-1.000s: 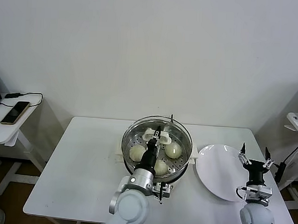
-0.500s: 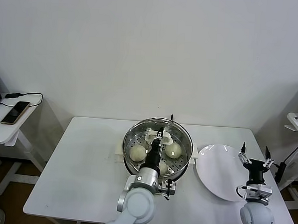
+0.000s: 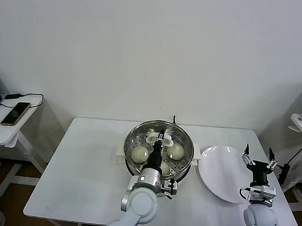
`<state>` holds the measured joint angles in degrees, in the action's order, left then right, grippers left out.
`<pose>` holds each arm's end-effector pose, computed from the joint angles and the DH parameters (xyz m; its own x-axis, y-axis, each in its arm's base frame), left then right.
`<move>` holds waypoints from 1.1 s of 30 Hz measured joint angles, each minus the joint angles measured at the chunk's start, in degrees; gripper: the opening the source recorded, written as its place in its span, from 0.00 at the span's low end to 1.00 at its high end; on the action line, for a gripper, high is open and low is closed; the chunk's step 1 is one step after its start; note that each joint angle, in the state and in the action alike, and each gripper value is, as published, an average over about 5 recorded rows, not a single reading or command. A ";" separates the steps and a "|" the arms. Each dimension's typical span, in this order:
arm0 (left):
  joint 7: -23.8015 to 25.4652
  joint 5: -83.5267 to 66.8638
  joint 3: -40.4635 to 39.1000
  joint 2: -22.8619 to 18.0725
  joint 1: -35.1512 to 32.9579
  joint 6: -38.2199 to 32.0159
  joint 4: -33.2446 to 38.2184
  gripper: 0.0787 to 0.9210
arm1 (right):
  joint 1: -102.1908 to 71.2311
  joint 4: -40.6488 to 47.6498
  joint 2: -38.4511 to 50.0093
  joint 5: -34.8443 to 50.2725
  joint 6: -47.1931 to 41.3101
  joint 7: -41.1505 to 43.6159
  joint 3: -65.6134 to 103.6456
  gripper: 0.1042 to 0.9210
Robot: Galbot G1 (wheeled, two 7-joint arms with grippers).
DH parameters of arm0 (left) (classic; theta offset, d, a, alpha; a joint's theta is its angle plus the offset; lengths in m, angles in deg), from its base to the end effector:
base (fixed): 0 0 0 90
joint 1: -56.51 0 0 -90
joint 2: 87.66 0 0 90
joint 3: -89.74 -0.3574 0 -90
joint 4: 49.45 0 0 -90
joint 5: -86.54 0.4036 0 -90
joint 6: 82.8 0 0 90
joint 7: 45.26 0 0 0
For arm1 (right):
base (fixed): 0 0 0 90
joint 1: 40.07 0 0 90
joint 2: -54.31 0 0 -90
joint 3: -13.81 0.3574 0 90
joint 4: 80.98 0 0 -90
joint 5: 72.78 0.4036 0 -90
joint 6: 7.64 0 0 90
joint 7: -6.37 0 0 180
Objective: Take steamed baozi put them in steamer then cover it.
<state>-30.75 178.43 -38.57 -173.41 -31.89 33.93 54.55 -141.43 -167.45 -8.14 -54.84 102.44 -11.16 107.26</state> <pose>0.3149 -0.2228 -0.2683 -0.9786 0.2055 0.0079 0.0081 0.0003 1.0000 0.3297 -0.1983 -0.4005 -0.9338 0.3158 -0.1681 0.3390 0.9313 -0.1334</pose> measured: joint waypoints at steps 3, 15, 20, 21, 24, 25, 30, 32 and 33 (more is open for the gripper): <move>-0.08 0.16 0.06 -0.03 0.01 -0.09 -0.27 0.13 | 0.06 0.01 -0.04 -0.02 -0.01 0.00 -0.02 0.88; 0.10 0.45 0.48 -0.31 -0.45 -0.85 -0.47 0.13 | 0.16 0.03 0.05 -0.02 -0.08 -0.02 0.09 0.88; -0.03 0.22 0.74 -0.07 -1.01 -1.16 -0.15 0.23 | 0.13 0.11 0.07 -0.01 -0.09 -0.01 0.09 0.88; -0.08 0.07 0.83 0.03 -1.13 -1.18 0.03 0.26 | 0.14 0.12 0.08 -0.01 -0.09 0.00 0.08 0.88; -0.23 -0.59 1.17 0.42 -1.52 -1.19 0.86 0.36 | 0.23 0.13 0.06 -0.03 -0.09 0.01 0.00 0.88; -0.25 -0.84 1.30 0.58 -1.66 -1.18 1.23 0.39 | 0.27 0.13 0.03 -0.03 -0.09 0.01 -0.04 0.88; -0.14 -2.31 1.78 1.80 -2.46 -1.09 3.68 0.57 | 0.52 0.11 -0.08 -0.03 -0.11 0.02 -0.13 0.88; -0.08 -3.05 1.87 2.47 -2.87 -1.02 4.92 0.64 | 0.67 0.12 -0.03 -0.01 -0.13 0.01 -0.13 0.88; -0.04 -3.44 1.88 2.82 -3.10 -0.98 5.62 0.67 | 0.77 0.13 0.00 0.00 -0.16 0.00 -0.13 0.88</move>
<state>-30.80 174.99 -36.69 -170.59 -34.99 32.95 60.17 -140.66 -167.32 -8.13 -54.84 102.28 -11.17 107.13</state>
